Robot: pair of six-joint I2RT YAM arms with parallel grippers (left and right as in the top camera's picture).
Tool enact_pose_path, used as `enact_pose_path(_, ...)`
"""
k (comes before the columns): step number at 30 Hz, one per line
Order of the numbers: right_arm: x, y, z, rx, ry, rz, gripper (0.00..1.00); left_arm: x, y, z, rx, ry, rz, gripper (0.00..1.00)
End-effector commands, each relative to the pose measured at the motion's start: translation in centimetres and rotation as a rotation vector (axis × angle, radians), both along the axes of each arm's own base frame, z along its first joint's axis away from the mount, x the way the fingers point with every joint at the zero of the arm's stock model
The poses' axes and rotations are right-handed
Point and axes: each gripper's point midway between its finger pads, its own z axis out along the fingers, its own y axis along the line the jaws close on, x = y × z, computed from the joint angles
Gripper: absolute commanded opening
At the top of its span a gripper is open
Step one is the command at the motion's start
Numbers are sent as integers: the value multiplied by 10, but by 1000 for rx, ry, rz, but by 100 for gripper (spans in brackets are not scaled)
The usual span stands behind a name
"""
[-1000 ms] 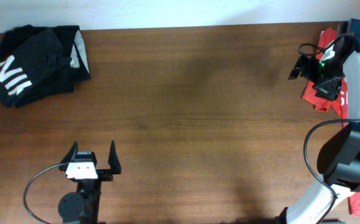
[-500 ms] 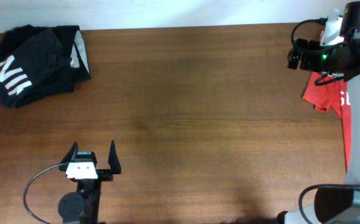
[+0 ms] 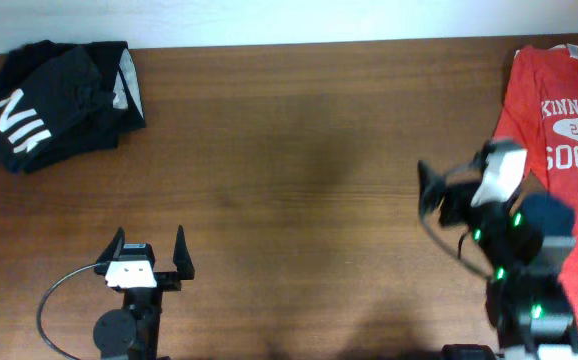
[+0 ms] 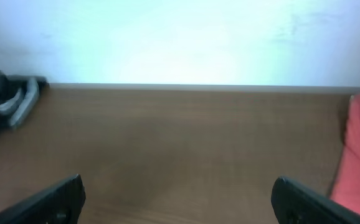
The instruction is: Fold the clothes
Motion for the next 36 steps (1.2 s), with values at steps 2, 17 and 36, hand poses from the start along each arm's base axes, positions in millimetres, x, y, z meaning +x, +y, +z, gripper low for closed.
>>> enact_pose_path(2,-42,14,-21,-13,-181,48,99,0,2,-3,11,4,7,99)
enact_pose_path(17,-63,10,-78,-23,-324,19,99,0,2,-3,11,4,7,99)
enact_pose_path(36,-58,-3,-110,-61,-242,-73,99,0,2,-3,11,4,7,99)
